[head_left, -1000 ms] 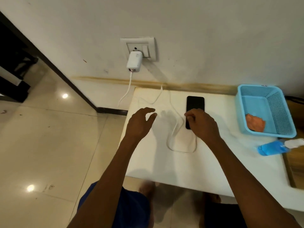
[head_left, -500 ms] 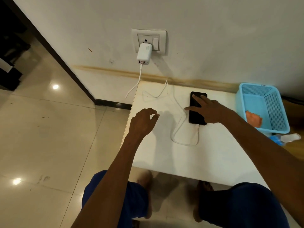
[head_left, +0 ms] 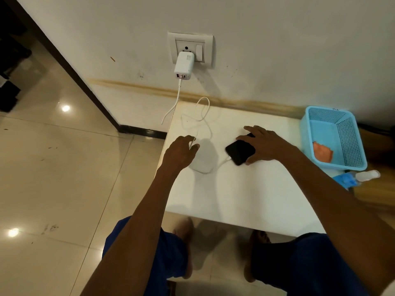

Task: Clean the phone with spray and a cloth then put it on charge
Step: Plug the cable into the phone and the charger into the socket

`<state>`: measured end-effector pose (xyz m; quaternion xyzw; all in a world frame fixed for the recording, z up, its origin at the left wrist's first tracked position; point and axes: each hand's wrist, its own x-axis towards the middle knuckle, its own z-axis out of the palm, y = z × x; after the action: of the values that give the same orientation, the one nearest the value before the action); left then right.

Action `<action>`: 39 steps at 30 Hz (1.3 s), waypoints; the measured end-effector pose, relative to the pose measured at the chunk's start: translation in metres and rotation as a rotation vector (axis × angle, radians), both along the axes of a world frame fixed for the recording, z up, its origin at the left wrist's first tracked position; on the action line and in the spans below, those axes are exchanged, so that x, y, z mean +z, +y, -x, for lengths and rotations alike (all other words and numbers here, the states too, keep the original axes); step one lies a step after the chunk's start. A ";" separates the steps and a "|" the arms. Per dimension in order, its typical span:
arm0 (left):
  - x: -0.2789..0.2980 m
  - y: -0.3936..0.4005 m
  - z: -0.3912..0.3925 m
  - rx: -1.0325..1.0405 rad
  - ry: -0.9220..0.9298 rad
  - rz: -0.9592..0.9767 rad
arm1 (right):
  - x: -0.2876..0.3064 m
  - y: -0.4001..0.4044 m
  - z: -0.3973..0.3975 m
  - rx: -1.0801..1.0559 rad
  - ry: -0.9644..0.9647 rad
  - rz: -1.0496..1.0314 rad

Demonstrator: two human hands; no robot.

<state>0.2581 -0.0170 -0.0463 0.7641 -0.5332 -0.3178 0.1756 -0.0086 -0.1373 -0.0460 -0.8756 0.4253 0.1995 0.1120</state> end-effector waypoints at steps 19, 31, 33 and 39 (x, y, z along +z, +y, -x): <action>-0.015 -0.006 -0.033 0.312 0.135 0.103 | -0.038 0.047 -0.060 -0.228 -0.268 0.223; -0.023 -0.010 -0.048 0.378 0.289 0.143 | -0.050 0.037 -0.080 -0.269 -0.351 0.255; -0.023 -0.011 -0.048 0.372 0.286 0.114 | -0.049 0.033 -0.083 -0.260 -0.335 0.225; -0.023 -0.012 -0.051 0.400 0.271 0.142 | -0.042 0.024 -0.097 -0.248 -0.420 0.138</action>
<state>0.3096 -0.0286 -0.0696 0.7905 -0.3640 -0.3382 0.3581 0.0881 -0.1136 -0.0883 -0.8445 0.5097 -0.0317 0.1613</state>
